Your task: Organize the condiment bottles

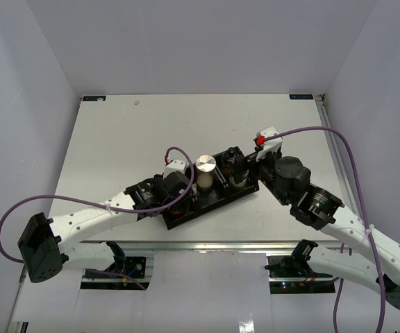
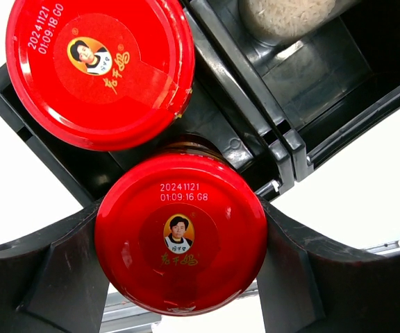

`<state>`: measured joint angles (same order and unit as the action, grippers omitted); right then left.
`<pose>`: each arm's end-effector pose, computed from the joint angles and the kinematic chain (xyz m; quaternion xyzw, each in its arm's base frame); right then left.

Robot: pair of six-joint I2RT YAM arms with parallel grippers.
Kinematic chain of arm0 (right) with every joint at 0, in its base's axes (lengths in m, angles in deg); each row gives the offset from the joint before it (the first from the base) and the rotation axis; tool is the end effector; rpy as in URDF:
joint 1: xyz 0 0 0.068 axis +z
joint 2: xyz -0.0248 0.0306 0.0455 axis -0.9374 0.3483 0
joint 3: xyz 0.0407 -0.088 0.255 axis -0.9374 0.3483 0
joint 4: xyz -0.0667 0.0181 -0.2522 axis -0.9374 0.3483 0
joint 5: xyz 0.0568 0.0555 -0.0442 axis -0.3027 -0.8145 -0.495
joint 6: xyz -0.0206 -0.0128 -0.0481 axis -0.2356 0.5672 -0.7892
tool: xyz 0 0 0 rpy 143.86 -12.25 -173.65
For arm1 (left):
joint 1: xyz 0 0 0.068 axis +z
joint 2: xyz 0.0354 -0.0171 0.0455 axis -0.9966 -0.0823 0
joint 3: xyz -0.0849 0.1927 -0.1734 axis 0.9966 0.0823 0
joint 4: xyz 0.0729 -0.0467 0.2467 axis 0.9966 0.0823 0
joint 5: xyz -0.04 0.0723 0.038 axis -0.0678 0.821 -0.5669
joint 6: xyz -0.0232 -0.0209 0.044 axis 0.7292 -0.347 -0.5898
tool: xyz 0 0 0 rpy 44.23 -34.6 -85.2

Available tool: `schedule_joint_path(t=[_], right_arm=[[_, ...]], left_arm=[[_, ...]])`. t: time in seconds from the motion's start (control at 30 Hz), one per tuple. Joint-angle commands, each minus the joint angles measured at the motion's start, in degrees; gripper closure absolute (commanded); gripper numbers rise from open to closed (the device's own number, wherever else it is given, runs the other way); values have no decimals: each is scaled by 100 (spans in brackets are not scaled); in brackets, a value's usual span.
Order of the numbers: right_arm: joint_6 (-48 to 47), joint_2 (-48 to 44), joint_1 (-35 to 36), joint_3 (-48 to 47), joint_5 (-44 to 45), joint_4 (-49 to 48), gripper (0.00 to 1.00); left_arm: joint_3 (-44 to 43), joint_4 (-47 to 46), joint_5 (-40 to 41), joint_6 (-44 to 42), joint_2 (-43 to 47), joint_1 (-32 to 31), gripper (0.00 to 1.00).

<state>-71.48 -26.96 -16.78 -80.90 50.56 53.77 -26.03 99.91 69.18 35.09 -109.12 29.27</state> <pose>0.1276 0.1427 0.3697 -0.1740 0.7202 0.1545 0.6536 0.1400 -0.1808 0.2453 0.1137 0.9347 -0.0438 0.3340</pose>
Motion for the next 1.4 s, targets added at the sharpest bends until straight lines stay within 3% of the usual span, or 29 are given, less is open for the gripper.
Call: schedule_joint_path(t=[0.0, 0.07, 0.23, 0.4, 0.67, 0.8, 0.87, 1.03, 1.2, 1.37], right_arm=[[-33, -83, -28, -17, 107, -234, 3], [-33, -101, -28, -7, 124, -243, 3], [-62, -98, -23, 3, 137, -278, 3], [-94, -83, -36, -52, 142, -243, 2], [-114, -143, -37, -208, 74, -34, 2], [-14, -31, -28, -299, 63, 242, 3], [75, -3, -28, -361, 86, 357, 9], [284, 40, -46, -634, 142, 672, 10], [671, 31, -41, -932, 265, 980, 10], [971, -37, -46, -1154, 219, 1225, 10]], left_arm=[[-117, -331, 121, 77, 214, -33, 29], [-117, -322, 103, 85, 205, -42, 18], [-145, -256, 103, 46, 238, -36, 7], [-322, -65, 78, 76, 258, -34, 4], [-1068, 813, -599, 293, 192, -40, 2], [-1438, 1384, -423, 534, 135, -42, 2], [-1715, 1572, -297, 547, 174, -42, 2], [-2668, 1875, 34, 357, 231, -42, 2], [-3431, 1488, 206, -191, 213, -42, 2], [-3340, 416, 50, -573, 511, -42, 2]])
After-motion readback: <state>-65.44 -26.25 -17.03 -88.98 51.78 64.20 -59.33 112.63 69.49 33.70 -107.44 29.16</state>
